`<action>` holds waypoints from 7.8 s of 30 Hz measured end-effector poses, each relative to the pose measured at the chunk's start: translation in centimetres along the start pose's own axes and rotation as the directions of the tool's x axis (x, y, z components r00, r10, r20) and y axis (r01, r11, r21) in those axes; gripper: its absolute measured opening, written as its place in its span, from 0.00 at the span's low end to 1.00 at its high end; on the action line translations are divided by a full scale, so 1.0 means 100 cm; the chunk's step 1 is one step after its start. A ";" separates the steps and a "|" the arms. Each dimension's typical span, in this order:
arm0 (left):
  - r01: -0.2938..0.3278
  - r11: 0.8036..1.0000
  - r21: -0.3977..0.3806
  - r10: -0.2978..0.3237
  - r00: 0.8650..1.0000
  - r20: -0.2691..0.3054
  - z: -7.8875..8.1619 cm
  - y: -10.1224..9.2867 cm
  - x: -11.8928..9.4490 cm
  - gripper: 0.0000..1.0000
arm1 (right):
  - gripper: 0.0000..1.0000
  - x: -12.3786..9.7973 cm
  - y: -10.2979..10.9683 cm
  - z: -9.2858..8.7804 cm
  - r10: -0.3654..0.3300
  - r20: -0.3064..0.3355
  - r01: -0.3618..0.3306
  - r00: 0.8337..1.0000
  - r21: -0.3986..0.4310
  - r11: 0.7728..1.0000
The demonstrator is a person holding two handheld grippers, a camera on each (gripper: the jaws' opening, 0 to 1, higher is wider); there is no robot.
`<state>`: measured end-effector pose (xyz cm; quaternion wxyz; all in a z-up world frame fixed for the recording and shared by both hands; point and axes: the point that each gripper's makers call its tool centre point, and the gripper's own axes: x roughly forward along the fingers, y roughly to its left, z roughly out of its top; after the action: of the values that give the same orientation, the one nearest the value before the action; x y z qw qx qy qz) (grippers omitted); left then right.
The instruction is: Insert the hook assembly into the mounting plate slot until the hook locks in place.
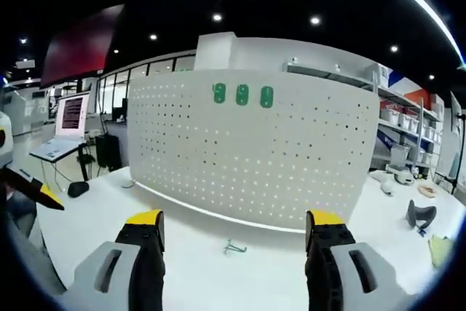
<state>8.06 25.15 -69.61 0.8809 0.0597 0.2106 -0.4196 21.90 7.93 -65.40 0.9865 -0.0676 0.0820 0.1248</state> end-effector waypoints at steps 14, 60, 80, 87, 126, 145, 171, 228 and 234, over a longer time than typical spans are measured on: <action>-0.034 0.999 0.035 0.036 0.999 -0.031 0.019 0.029 0.044 0.84 | 0.79 0.010 -0.024 -0.017 0.020 -0.033 -0.020 0.999 0.000 1.000; -0.062 0.997 0.044 0.070 0.973 -0.221 0.008 0.098 0.238 0.72 | 0.70 0.073 -0.060 -0.080 0.080 -0.142 -0.077 0.987 0.023 0.997; -0.082 0.996 0.044 0.090 0.962 -0.256 -0.007 0.111 0.281 0.62 | 0.68 0.095 -0.065 -0.108 0.113 -0.186 -0.105 0.976 0.053 0.993; -0.076 0.995 0.061 0.090 0.959 -0.268 -0.010 0.116 0.288 0.60 | 0.67 0.098 -0.057 -0.116 0.180 -0.197 -0.171 0.964 0.063 0.983; -0.086 0.990 0.108 0.113 0.954 -0.279 -0.006 0.118 0.297 0.34 | 0.67 0.095 -0.032 -0.126 0.350 -0.185 -0.334 0.918 0.117 0.935; -0.066 0.988 0.138 0.102 0.956 -0.276 -0.003 0.110 0.296 0.17 | 0.67 0.095 -0.030 -0.129 0.355 -0.194 -0.338 0.915 0.114 0.934; -0.073 0.992 0.102 0.099 0.955 -0.279 -0.005 0.112 0.295 0.04 | 0.67 0.096 -0.028 -0.129 0.357 -0.199 -0.341 0.913 0.111 0.933; -0.171 0.893 -0.416 0.233 0.967 0.103 0.034 0.128 0.176 0.02 | 0.58 0.082 0.027 -0.045 0.403 -0.180 -0.386 0.897 0.121 0.914; -0.176 0.893 -0.414 0.262 0.951 0.162 0.049 0.131 0.139 0.02 | 0.52 0.070 0.046 -0.022 0.439 -0.154 -0.406 0.885 0.203 0.891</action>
<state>27.43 22.28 -71.98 0.9340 -0.1412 0.1868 -0.2699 27.11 13.68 -69.29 0.9245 0.0220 0.2015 0.3228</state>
